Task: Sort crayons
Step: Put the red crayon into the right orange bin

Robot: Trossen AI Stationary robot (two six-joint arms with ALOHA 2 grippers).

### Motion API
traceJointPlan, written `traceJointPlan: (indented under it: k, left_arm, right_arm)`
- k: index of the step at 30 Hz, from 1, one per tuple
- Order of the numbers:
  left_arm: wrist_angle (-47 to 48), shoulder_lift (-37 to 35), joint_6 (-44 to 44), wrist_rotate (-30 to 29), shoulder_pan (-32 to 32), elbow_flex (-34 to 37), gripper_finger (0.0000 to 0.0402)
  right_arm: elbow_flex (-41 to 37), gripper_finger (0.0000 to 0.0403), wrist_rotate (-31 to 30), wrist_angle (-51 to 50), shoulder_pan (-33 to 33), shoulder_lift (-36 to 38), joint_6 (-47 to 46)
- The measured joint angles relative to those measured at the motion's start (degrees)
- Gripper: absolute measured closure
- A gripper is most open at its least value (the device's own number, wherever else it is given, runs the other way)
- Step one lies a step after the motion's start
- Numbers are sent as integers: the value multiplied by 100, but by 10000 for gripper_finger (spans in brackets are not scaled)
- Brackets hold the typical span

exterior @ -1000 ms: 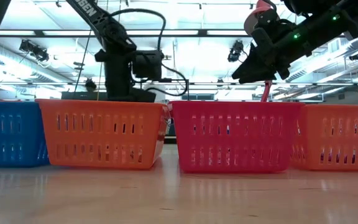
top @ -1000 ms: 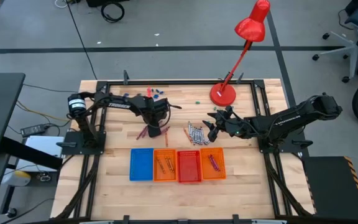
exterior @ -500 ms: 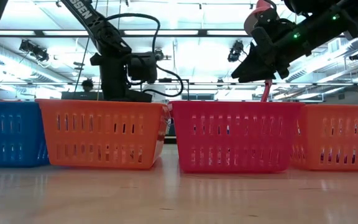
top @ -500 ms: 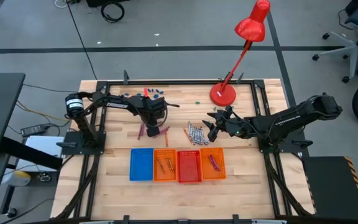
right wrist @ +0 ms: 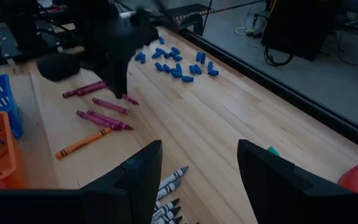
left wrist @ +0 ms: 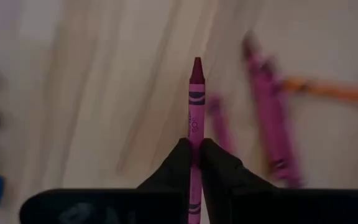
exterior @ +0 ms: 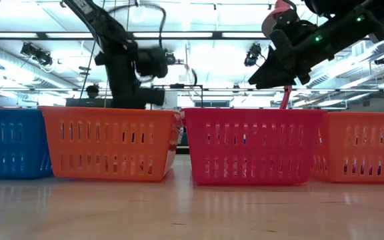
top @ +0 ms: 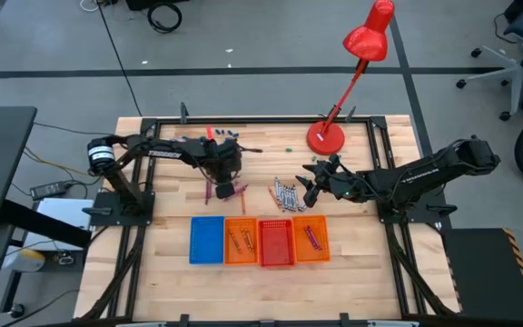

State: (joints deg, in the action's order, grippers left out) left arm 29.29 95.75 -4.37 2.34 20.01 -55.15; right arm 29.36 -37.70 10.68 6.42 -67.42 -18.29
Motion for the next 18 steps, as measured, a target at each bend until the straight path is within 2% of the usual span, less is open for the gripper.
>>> traceJointPlan:
  k: [8, 12, 18]
  left_arm:
    - [-1010, -340, 73, 663, -281, -13, 375]
    - [-1908, -334, 78, 901, -577, -12, 375]
    - [-3151, -220, -401, 911, -1192, -28, 374]
  right_arm:
    - [0, 190, -12, -7, 0, 0, -1]
    - [0, 190, -90, -17, 0, 0, 29]
    - [0, 190, -435, -193, 0, 0, 2]
